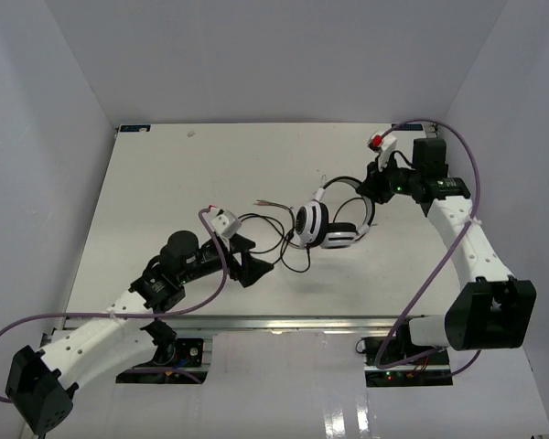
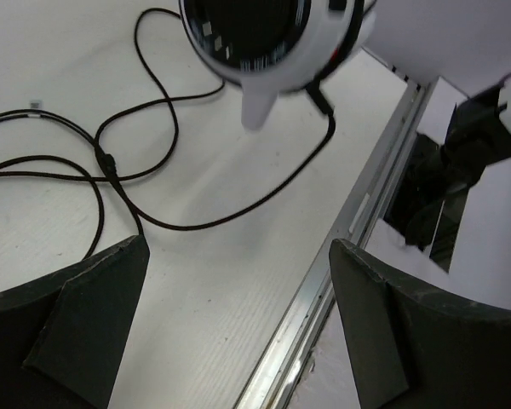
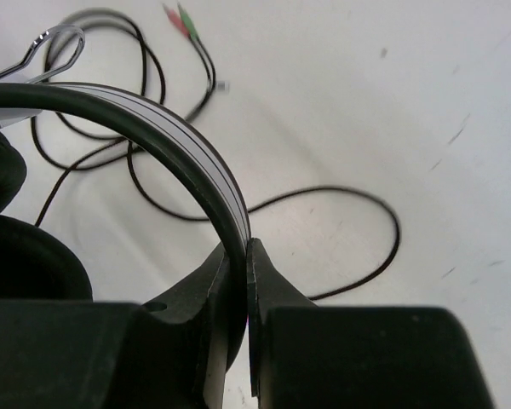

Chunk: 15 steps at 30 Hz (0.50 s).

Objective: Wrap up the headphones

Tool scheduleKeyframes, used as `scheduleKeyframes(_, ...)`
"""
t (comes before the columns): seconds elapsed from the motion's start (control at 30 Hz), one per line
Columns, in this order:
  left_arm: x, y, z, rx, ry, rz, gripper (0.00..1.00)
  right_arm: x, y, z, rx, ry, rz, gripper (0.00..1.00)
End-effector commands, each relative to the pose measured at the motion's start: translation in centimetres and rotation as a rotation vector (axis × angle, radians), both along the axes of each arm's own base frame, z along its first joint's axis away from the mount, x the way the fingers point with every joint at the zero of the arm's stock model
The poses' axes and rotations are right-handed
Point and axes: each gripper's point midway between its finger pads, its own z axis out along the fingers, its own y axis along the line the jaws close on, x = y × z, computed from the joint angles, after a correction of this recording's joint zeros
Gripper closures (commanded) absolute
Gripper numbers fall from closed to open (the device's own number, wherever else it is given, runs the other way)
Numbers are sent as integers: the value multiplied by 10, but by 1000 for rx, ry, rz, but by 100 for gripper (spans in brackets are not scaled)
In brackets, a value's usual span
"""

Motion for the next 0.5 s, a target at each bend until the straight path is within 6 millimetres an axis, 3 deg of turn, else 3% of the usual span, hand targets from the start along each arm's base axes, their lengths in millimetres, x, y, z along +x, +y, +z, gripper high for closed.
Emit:
scheduleKeyframes(0.0,-18,-18,23,-58,-348,-232,2,-2,16,128,151,-263,58,92)
scheduleKeyframes(0.17,-14,-24,35,-111,-435,-236,2,8,16,199,297,-288,-63,92)
scheduleKeyframes(0.23,-3,-27,36,-114,-442,-205,2,11,18,212,373,-254,-94,92)
scheduleKeyframes(0.47,34,-47,47,-87,-502,-152,2,12,25,224,514,-185,-118,92)
